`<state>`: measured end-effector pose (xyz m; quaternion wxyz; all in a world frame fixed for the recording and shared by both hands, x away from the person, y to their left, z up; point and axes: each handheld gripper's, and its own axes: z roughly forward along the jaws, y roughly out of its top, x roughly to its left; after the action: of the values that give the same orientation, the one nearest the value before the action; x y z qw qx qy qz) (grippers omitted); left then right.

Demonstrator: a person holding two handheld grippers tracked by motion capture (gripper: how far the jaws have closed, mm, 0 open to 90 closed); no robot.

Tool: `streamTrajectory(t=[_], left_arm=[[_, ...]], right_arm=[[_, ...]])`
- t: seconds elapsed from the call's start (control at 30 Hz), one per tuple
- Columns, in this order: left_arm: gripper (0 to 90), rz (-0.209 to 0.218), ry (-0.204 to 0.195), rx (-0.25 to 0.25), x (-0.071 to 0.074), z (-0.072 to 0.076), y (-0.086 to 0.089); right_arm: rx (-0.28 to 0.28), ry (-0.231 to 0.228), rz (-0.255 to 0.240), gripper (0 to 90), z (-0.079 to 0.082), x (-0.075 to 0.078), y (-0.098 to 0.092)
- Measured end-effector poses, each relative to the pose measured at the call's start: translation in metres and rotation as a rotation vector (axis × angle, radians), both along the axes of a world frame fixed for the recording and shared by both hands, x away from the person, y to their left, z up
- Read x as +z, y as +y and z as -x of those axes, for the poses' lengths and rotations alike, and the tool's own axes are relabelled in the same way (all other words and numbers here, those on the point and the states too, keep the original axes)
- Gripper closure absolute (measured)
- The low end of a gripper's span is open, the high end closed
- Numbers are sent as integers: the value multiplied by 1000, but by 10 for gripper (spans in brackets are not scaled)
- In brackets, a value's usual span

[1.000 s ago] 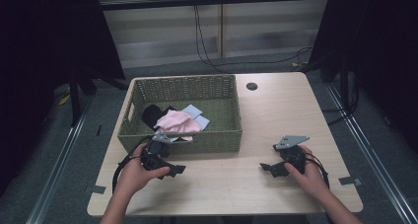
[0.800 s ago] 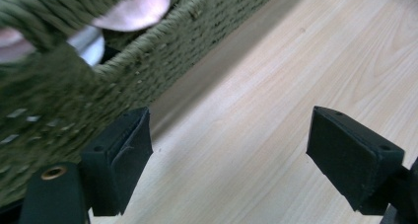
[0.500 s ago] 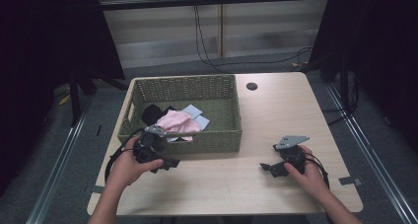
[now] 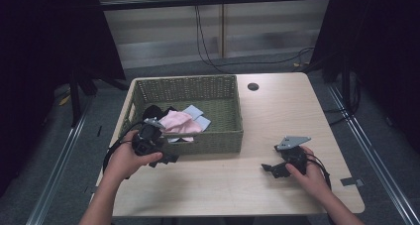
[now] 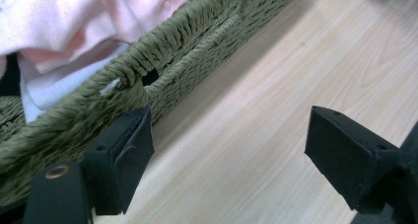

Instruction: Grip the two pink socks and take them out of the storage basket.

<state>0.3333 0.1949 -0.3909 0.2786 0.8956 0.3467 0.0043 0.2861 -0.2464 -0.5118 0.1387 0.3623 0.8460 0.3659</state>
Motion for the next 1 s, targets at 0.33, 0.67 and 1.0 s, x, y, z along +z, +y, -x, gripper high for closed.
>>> streamTrajectory(t=[0.33,0.67,1.0], left_arm=[[183,-1,4,22,22,-15,2],[183,-7,8,34,36,-36,3],[187,-11,31,111,43,-68,8]], right_arm=[[0,0,0,108,0,0,0],[1,0,0,107,0,0,0],[-1,1,-3,108,0,0,0]])
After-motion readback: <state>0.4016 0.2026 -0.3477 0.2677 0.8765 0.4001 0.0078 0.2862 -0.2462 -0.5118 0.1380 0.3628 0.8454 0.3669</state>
